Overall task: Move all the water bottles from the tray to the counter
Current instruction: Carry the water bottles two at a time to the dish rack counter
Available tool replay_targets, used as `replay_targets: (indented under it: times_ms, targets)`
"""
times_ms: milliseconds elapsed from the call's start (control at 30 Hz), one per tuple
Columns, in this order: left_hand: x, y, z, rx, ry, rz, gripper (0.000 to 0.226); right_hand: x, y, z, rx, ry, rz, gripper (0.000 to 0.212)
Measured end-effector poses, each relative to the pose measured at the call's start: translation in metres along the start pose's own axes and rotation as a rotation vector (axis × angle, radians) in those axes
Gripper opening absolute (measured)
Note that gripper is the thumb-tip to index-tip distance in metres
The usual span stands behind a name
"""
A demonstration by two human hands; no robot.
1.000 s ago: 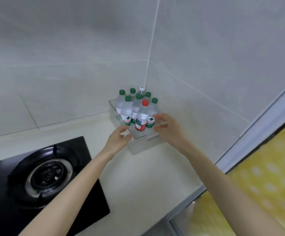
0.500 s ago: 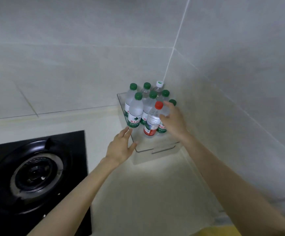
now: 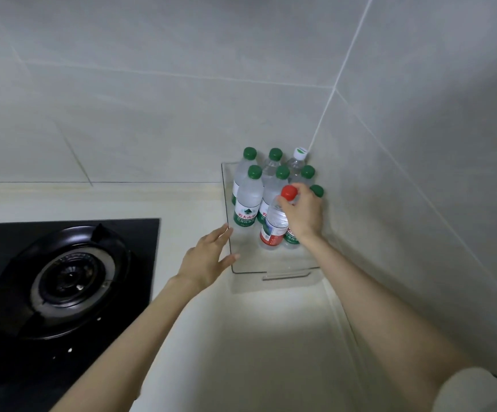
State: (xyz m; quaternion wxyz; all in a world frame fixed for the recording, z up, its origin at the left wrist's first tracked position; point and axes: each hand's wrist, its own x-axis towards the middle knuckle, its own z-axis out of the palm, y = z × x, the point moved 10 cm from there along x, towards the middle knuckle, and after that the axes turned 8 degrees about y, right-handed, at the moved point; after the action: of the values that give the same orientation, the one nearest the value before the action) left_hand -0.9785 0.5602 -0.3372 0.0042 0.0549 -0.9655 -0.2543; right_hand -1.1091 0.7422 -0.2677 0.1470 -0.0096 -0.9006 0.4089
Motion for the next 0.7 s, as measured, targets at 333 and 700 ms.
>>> replay_targets:
  times_ms: [333, 700]
  targets:
    - [0.001, 0.009, -0.012, -0.051, -0.002, -0.013, 0.071, -0.01, -0.048, -0.026, 0.299, -0.117, -0.149, 0.047]
    - [0.0, 0.073, -0.118, -0.758, 0.107, 0.136, 0.069, -0.053, -0.182, -0.102, 0.557, -0.416, -0.374, 0.056]
